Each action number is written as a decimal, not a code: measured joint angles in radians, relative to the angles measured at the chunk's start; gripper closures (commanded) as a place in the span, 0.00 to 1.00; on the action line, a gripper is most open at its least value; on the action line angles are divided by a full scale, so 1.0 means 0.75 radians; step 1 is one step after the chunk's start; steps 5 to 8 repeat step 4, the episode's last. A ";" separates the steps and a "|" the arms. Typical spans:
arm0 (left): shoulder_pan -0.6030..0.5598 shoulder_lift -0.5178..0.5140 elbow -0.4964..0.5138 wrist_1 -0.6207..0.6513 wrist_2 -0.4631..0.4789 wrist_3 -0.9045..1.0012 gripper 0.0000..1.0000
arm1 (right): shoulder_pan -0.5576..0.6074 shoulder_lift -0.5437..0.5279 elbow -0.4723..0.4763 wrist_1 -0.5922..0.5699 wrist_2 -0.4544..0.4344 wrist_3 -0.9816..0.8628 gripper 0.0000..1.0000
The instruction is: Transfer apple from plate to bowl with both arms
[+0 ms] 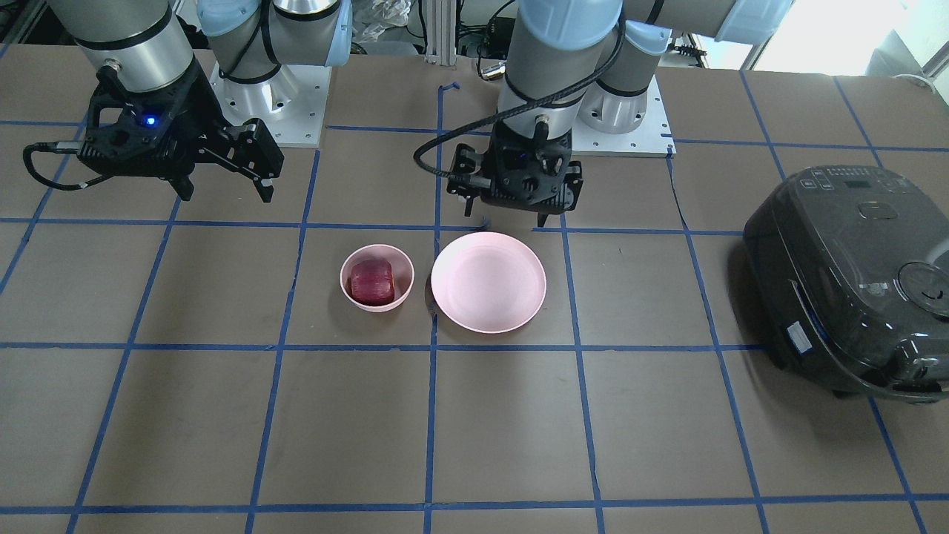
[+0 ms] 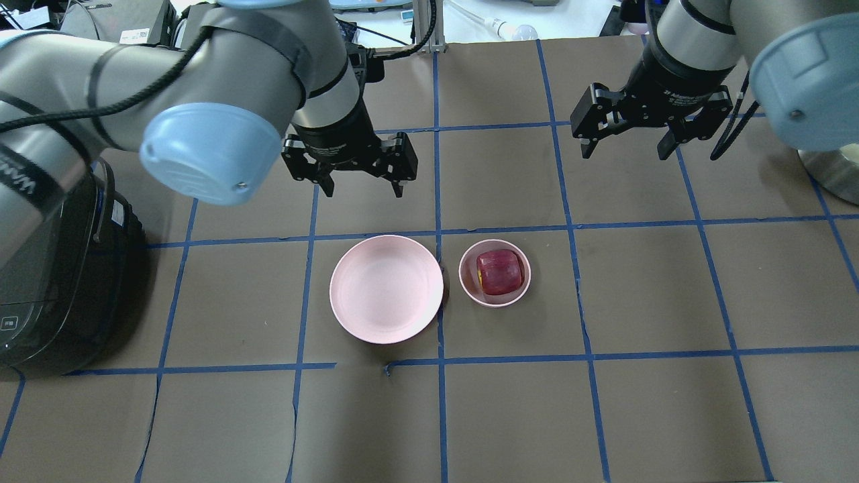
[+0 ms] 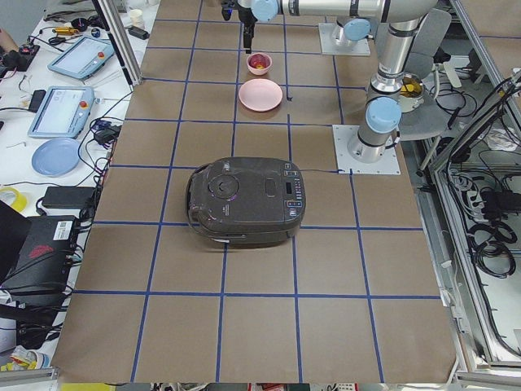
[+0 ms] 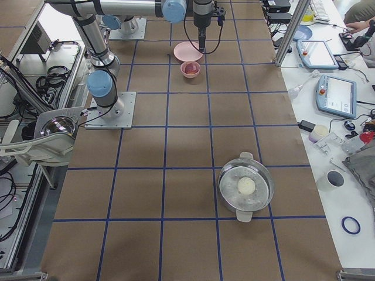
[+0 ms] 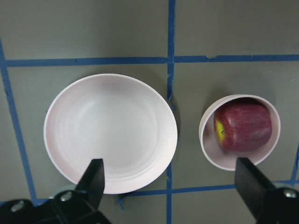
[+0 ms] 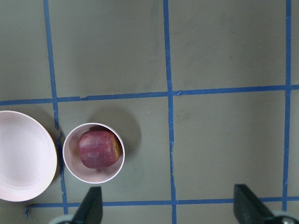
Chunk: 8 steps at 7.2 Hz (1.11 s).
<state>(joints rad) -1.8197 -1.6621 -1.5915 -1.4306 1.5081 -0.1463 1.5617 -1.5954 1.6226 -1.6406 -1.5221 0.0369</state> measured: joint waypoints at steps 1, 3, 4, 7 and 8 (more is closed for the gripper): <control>0.049 0.067 0.000 -0.032 0.013 0.059 0.00 | -0.001 0.002 0.001 0.003 -0.007 0.000 0.00; 0.186 0.142 -0.002 -0.065 0.021 0.166 0.00 | -0.005 0.004 0.001 0.006 -0.035 0.002 0.00; 0.262 0.159 -0.002 -0.067 0.022 0.212 0.00 | -0.006 0.004 0.001 0.005 -0.049 0.002 0.00; 0.262 0.159 -0.002 -0.067 0.022 0.212 0.00 | -0.006 0.004 0.001 0.005 -0.049 0.002 0.00; 0.262 0.159 -0.002 -0.067 0.022 0.212 0.00 | -0.006 0.004 0.001 0.005 -0.049 0.002 0.00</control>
